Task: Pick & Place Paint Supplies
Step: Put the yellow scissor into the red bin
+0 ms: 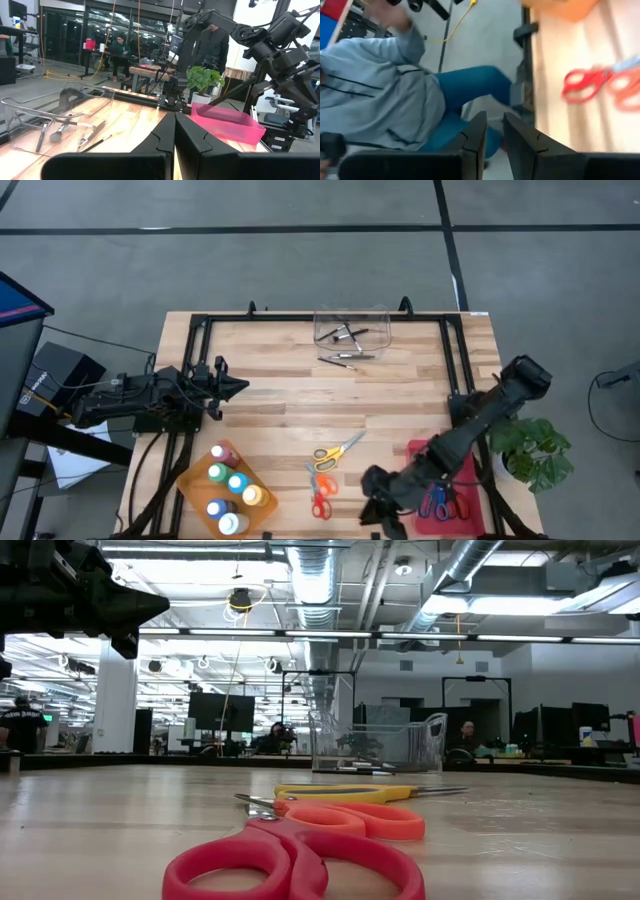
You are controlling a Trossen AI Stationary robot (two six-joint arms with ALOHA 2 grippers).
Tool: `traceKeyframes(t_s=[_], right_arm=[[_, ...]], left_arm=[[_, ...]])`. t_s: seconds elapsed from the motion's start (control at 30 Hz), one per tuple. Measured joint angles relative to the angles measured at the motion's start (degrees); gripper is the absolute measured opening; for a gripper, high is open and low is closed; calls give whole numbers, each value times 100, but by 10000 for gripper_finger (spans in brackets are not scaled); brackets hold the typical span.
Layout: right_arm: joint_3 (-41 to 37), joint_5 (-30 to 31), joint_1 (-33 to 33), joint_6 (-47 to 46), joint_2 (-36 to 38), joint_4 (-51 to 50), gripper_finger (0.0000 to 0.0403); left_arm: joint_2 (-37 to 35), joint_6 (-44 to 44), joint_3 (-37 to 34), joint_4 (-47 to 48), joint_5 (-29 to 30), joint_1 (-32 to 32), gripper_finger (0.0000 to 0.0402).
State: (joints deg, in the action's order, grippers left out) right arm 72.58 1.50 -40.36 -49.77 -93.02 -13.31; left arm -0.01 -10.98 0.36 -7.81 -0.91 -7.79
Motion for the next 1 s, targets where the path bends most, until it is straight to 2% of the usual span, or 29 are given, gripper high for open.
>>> traceKeyframes(t_s=[0.23,0.43,1.0], right_arm=[[-4,-73,499,1166,-104,64,62],[-4,-147,557,1990,-104,223,62],[-4,-154,682,2781,-104,-320,62]], left_arm=[[18,0,0,0,0,-2,0],[46,0,0,-3,-1,0,0],[48,0,-2,0,0,0,0]])
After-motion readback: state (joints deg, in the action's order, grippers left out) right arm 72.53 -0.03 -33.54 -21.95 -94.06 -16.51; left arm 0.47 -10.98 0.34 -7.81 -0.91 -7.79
